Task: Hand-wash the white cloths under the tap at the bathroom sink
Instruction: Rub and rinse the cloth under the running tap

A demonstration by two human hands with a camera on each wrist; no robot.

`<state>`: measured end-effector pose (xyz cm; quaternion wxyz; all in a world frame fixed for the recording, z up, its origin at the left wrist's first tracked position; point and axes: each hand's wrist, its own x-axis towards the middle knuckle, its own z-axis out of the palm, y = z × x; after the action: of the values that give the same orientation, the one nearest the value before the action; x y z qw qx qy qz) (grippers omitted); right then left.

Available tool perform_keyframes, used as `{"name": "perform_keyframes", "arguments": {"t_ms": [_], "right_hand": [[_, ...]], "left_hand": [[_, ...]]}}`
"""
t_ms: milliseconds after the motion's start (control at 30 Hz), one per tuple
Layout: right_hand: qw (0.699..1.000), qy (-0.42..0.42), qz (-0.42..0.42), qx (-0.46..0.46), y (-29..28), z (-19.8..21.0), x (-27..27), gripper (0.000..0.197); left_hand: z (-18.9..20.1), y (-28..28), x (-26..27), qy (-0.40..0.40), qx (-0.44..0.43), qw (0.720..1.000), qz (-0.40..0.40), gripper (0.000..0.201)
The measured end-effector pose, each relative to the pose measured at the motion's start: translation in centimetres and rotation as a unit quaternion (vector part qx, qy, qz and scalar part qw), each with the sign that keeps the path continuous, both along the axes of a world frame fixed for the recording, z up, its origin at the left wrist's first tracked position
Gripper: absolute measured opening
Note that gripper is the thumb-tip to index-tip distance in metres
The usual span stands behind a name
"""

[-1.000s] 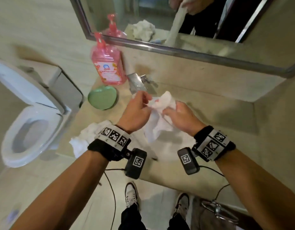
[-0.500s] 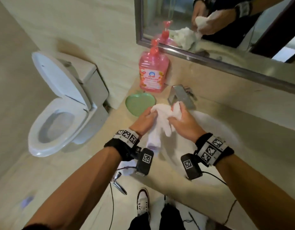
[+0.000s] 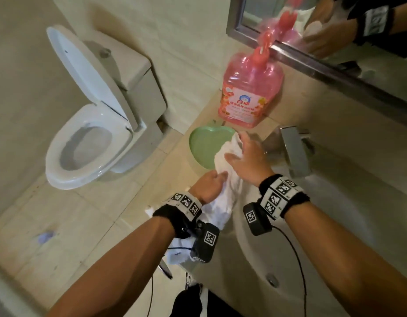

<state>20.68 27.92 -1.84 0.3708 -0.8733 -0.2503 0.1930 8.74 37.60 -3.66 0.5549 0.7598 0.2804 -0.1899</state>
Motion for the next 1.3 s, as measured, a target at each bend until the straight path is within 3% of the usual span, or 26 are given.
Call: {"name": "perform_keyframes", "arguments": {"t_ms": [167,367,567,700,833,933,1067,1200,1300], "right_hand": [[0.996,-0.061,0.057,0.004,1.5,-2.0,1.6,0.040],[0.991,-0.048,0.097,-0.079,2.7,-3.4,2.4,0.037],[0.993,-0.076,0.077,-0.035,2.4,-3.6,2.0,0.037],[0.999,0.000,0.049,-0.007,1.6,-2.2,1.8,0.034],[0.996,0.046,-0.016,0.077,-1.1,2.0,1.1,0.026],[0.994,0.073,-0.014,0.081,-4.0,5.5,0.2,0.018],[0.994,0.091,0.057,0.026,-8.8,9.6,-1.4,0.015],[0.992,0.087,0.088,-0.030,-13.5,11.7,-3.2,0.023],[0.994,0.084,0.057,-0.033,-15.9,12.3,-4.3,0.016]], "left_hand": [[-1.5,0.5,1.3,0.025,0.011,0.999,0.037,0.054],[-3.1,1.3,2.1,0.062,-0.015,0.995,0.081,0.053],[-3.5,1.7,1.7,0.043,-0.040,0.993,0.098,0.039],[-2.3,1.4,1.3,0.009,-0.094,0.990,0.101,0.037],[0.1,1.1,0.3,0.016,-0.214,0.948,0.234,0.031],[2.5,0.8,-0.2,0.022,-0.212,0.962,0.168,0.026],[5.7,0.0,-0.3,-0.030,-0.177,0.983,0.030,0.015],[8.3,-2.4,-0.1,-0.096,-0.124,0.988,0.018,0.004],[10.1,-4.4,0.6,-0.168,-0.045,0.984,-0.049,0.027]]}}
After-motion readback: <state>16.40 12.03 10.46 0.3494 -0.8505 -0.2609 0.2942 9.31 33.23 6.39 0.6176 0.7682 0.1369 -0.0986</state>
